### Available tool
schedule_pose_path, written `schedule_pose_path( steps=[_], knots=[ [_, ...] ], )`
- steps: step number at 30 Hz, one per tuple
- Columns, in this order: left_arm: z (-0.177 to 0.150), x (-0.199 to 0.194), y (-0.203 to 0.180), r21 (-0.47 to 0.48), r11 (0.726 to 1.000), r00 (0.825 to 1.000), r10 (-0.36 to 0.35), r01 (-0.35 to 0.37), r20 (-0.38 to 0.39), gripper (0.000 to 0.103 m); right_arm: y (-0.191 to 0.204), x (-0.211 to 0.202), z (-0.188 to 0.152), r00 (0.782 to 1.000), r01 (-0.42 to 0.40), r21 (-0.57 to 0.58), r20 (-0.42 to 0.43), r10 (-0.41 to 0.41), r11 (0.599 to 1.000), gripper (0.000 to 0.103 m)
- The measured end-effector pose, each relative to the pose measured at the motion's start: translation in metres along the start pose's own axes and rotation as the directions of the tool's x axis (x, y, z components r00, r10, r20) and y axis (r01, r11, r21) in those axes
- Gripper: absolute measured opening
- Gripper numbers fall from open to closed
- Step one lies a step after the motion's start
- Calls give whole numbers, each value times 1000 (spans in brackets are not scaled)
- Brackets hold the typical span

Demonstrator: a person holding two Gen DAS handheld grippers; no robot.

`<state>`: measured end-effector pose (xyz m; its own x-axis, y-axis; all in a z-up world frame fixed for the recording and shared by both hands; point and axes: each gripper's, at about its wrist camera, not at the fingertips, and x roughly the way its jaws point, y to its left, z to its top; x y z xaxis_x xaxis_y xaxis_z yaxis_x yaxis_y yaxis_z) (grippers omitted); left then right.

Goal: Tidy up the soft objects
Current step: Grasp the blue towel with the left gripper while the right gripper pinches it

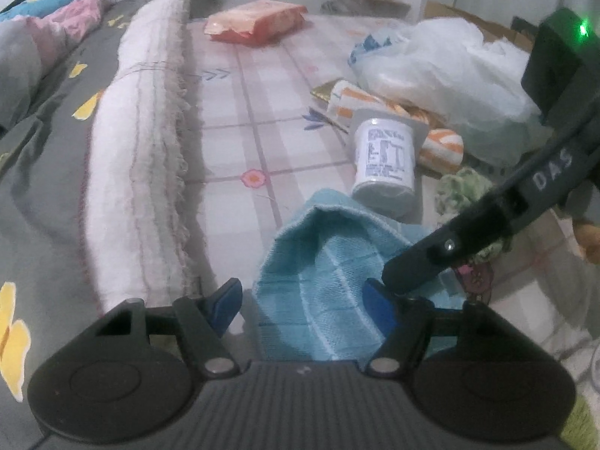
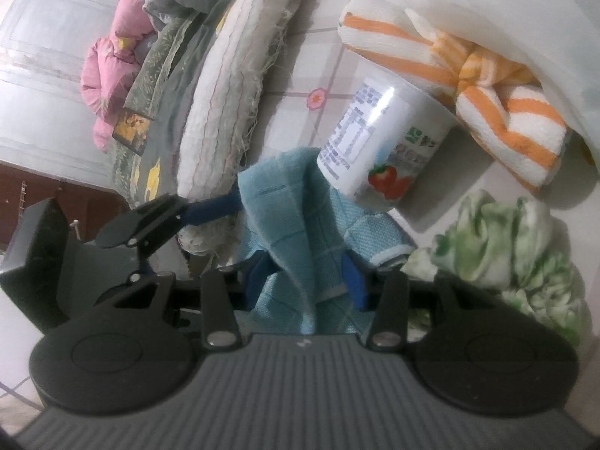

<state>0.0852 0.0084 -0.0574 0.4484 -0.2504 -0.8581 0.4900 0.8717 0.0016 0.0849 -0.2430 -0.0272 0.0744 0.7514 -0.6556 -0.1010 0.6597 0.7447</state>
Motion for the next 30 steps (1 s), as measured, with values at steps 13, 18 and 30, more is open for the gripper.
schedule_pose_path(
  steps=[13,18,30],
  knots=[
    [-3,3,-11,12,999,999,-32,32,3,50,-1,-31,-12,997,-53,54,52,50,997,54],
    [-6,-2,-18,11,1000,1000,-15,15,18,40,-7,-38,-34,998,-28,109,50,22,994,62],
    [-9,-4,-37,17,1000,1000,-12,12,21,38,-17,-22,-46,992,-45,192,128,20,980,75]
  ],
)
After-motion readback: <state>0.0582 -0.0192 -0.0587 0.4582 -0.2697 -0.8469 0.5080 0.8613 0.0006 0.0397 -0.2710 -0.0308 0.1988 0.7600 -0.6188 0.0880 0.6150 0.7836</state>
